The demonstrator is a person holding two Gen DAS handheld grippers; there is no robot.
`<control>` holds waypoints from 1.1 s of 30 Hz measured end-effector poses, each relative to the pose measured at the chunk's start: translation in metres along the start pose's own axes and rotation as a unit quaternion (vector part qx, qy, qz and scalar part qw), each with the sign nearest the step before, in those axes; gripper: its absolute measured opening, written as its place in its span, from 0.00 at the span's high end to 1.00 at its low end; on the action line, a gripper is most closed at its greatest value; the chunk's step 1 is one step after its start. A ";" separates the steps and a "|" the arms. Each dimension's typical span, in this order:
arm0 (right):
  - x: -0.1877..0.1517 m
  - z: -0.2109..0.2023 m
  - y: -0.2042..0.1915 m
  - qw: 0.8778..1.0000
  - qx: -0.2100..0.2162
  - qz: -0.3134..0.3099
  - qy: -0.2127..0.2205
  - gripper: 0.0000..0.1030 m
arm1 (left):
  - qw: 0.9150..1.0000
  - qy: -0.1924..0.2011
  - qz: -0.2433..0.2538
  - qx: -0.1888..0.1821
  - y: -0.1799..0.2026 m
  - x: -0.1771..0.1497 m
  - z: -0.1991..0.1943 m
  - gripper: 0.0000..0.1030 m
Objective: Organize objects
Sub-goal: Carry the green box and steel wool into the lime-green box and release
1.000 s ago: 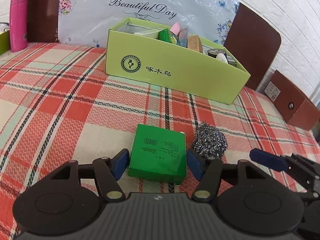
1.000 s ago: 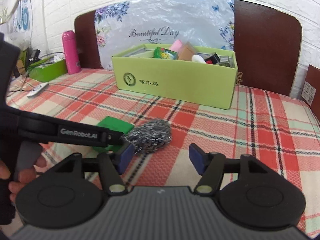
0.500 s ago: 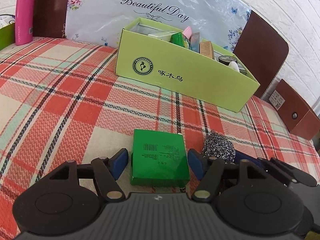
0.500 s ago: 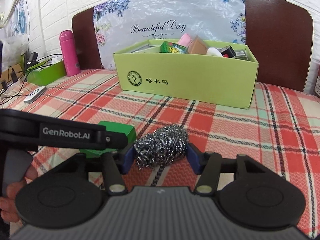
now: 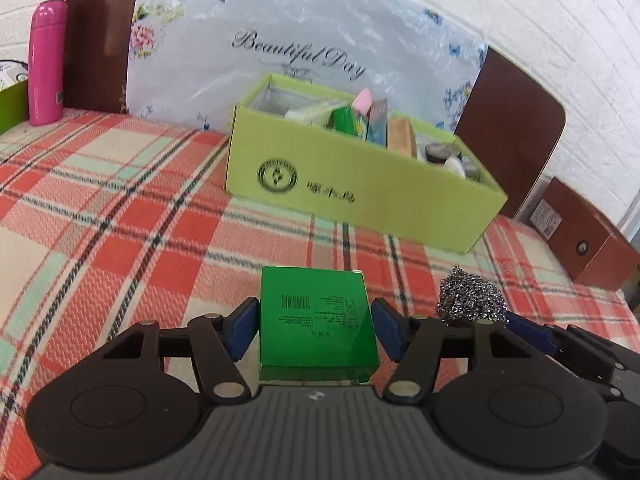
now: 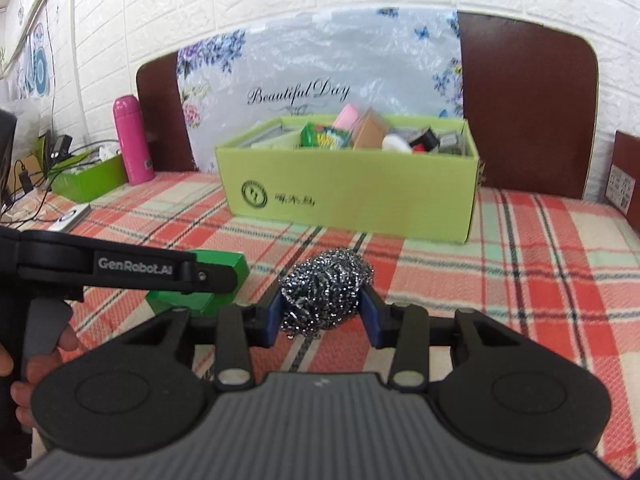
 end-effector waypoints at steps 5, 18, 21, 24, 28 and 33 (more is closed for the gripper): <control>0.028 -0.005 0.004 0.999 -0.008 -0.011 0.037 0.61 | 0.999 0.033 0.008 -0.019 0.006 0.030 -0.011 0.38; 0.095 0.023 0.022 0.991 -0.045 -0.065 0.106 0.61 | 0.996 0.082 0.013 -0.028 -0.006 0.145 0.021 0.38; 0.105 0.038 0.029 0.989 -0.055 -0.073 0.114 0.61 | 0.996 0.080 0.003 -0.031 -0.010 0.159 0.040 0.38; 0.113 0.057 0.037 0.988 -0.062 -0.076 0.118 0.61 | 0.996 0.080 0.007 -0.032 -0.009 0.169 0.060 0.38; 0.122 0.082 0.046 0.986 -0.077 -0.082 0.124 0.60 | 0.996 0.078 0.017 -0.030 -0.007 0.175 0.081 0.38; 0.121 0.115 0.052 0.987 -0.076 -0.092 0.104 0.34 | 0.996 0.079 0.021 -0.031 -0.008 0.173 0.091 0.14</control>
Point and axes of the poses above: each gripper's, at about its wrist camera, not at the fingertips, and z roughly the way its jaws point, y to its right, x to its top, the point moved 3 cm from there along z, roughly the way its jaws point, and after that the axes turned 1 degree about -y, right-handed, at the moved point
